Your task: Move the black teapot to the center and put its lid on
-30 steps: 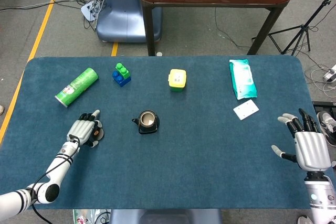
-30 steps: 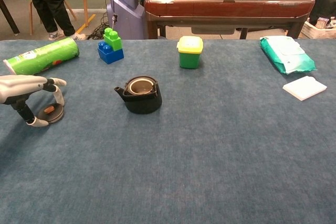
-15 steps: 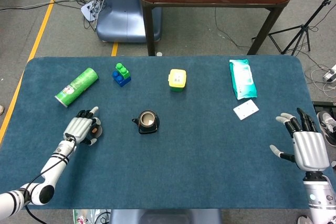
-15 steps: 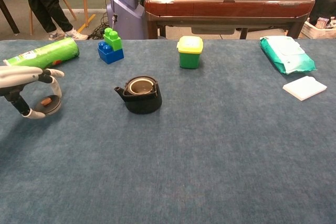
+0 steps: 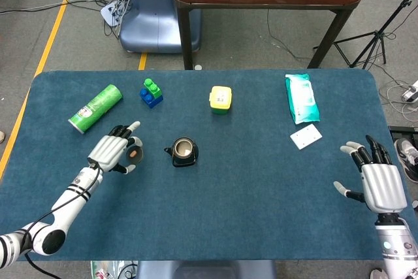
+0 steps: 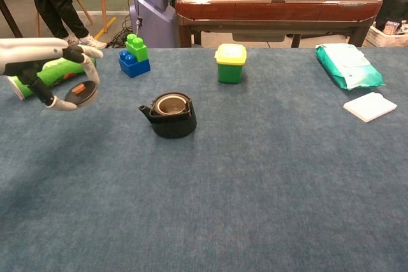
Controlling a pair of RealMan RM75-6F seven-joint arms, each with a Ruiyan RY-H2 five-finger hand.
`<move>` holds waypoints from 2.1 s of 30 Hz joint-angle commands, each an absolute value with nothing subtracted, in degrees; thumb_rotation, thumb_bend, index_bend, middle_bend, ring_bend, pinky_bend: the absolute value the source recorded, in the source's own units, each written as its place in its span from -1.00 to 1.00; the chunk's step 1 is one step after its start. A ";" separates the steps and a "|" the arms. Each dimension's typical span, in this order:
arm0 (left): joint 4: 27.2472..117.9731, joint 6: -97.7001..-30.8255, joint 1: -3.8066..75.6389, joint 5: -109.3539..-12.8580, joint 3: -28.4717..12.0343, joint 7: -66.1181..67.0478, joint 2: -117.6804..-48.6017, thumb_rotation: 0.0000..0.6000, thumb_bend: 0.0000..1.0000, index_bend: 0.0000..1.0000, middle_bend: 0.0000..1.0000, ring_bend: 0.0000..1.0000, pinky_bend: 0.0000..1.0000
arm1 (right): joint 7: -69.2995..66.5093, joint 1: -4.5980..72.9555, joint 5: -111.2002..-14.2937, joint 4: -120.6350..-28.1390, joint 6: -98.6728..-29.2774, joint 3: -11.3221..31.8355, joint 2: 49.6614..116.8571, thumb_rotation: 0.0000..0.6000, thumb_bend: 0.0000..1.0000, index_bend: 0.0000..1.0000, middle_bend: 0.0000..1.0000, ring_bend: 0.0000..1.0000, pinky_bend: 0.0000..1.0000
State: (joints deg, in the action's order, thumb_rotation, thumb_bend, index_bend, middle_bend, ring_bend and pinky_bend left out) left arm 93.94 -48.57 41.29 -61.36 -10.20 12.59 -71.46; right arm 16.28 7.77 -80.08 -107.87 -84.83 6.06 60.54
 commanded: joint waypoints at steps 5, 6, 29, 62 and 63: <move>94.91 -46.38 45.31 -58.51 -12.47 13.52 -72.77 1.00 -0.51 -0.16 -1.00 -1.00 -1.00 | 16.45 7.47 -79.79 -107.87 -84.86 6.03 60.42 1.00 -0.79 -0.46 -0.52 -0.92 -0.79; 94.74 -46.16 45.86 -58.07 -12.62 13.84 -73.13 1.00 -0.51 -0.16 -1.00 -1.00 -1.00 | 16.45 7.43 -79.76 -107.86 -84.84 6.00 60.42 1.00 -0.79 -0.46 -0.52 -0.92 -0.79; 85.76 -43.29 57.41 -44.30 -12.48 22.73 -82.01 1.00 -0.51 -0.16 -1.00 -1.00 -1.00 | 16.82 6.96 -77.97 -107.19 -83.89 5.99 60.34 1.00 -0.79 -0.46 -0.52 -0.92 -0.79; 79.63 -42.13 65.30 -36.36 -9.78 26.99 -87.58 1.00 -0.51 -0.18 -1.00 -1.00 -1.00 | 16.83 6.60 -76.83 -107.04 -83.85 6.33 60.07 1.00 -0.79 -0.46 -0.52 -0.92 -0.79; 79.53 -42.13 65.41 -36.06 -9.74 26.99 -87.65 1.00 -0.51 -0.19 -1.00 -1.00 -1.00 | 16.77 6.55 -76.79 -107.03 -83.88 6.34 60.03 1.00 -0.79 -0.46 -0.52 -0.92 -0.79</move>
State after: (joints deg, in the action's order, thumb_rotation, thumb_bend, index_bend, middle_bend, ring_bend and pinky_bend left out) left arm 79.60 -42.13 65.34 -36.16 -9.80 26.96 -87.59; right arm 16.78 6.56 -76.80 -107.03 -83.87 6.34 60.04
